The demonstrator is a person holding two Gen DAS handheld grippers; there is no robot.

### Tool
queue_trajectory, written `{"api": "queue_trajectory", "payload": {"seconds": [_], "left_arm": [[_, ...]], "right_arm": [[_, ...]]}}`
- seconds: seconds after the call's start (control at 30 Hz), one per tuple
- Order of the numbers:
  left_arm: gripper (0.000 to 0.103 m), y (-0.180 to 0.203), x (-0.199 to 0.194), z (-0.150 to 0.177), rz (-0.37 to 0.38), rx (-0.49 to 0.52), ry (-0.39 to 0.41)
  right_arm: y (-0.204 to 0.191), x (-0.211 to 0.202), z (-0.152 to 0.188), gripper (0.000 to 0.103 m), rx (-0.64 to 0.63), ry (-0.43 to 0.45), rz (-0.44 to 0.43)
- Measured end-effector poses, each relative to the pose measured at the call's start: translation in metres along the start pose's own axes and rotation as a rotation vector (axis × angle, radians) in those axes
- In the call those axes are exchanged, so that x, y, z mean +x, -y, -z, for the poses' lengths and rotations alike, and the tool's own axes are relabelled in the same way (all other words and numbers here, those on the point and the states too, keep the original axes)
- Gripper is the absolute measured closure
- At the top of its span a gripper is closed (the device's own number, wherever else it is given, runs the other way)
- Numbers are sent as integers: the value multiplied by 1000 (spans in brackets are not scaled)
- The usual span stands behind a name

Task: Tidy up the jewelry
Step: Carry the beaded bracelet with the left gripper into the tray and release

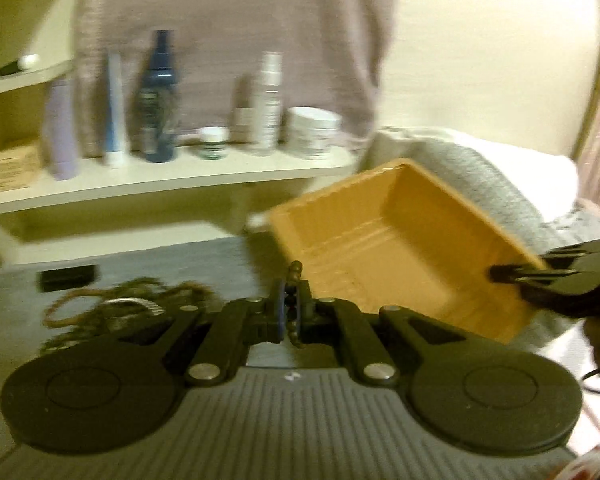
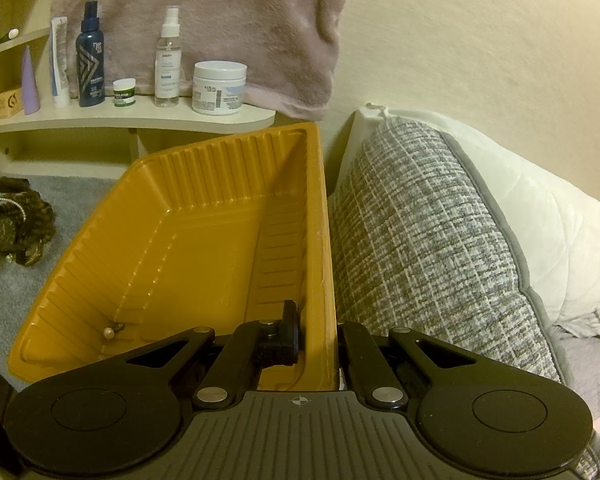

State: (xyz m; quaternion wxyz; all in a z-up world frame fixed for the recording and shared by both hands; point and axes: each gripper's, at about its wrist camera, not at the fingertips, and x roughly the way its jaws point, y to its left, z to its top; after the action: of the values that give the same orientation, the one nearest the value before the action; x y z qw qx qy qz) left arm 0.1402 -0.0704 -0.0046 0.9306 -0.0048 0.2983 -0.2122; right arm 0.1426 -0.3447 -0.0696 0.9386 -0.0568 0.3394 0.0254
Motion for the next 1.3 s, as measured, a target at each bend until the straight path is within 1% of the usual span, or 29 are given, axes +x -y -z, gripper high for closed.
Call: {"api": "queue_trajectory", "payload": {"seconds": [0.1,0.27,0.5,0.57,0.6,0.63,0.77,0.87,0.93,1.0,1.1,1.2,1.3], "left_arm": [[99,21,8,1,64,17,-11],[99,49,25,8,122,57,-44],[98,64,38,16,146,85,-79],[90,65,39,17,137,90,-82],[77,64,39,17,125,94,-81],[75,63,38,17,111,98,-74],[75,44,27,20,39,90,-46],[75,25,19,27,-46,78,-30],[75,11,16,34,-106,73,-32],[76,-3,16,41,-163,69,-52],[76,-21,17,52,-219,49,-80],[76,-35,21,58,-267,50,-92],[82,-42,29,62,-288,53,-100]], "right_arm": [[0,0,0,100,5,0,-1],[1,0,1,100,10,1,-4],[1,0,1,100,13,3,-4],[1,0,1,100,16,2,-4],[1,-1,1,100,16,2,-3],[1,-1,1,100,17,2,-4],[1,-1,1,100,19,2,-3],[1,-1,1,100,19,3,-3],[1,0,1,100,18,2,-1],[1,0,1,100,18,1,-1],[1,0,1,100,17,-2,0],[1,1,1,100,16,-5,3],[1,2,1,100,17,-8,4]]}}
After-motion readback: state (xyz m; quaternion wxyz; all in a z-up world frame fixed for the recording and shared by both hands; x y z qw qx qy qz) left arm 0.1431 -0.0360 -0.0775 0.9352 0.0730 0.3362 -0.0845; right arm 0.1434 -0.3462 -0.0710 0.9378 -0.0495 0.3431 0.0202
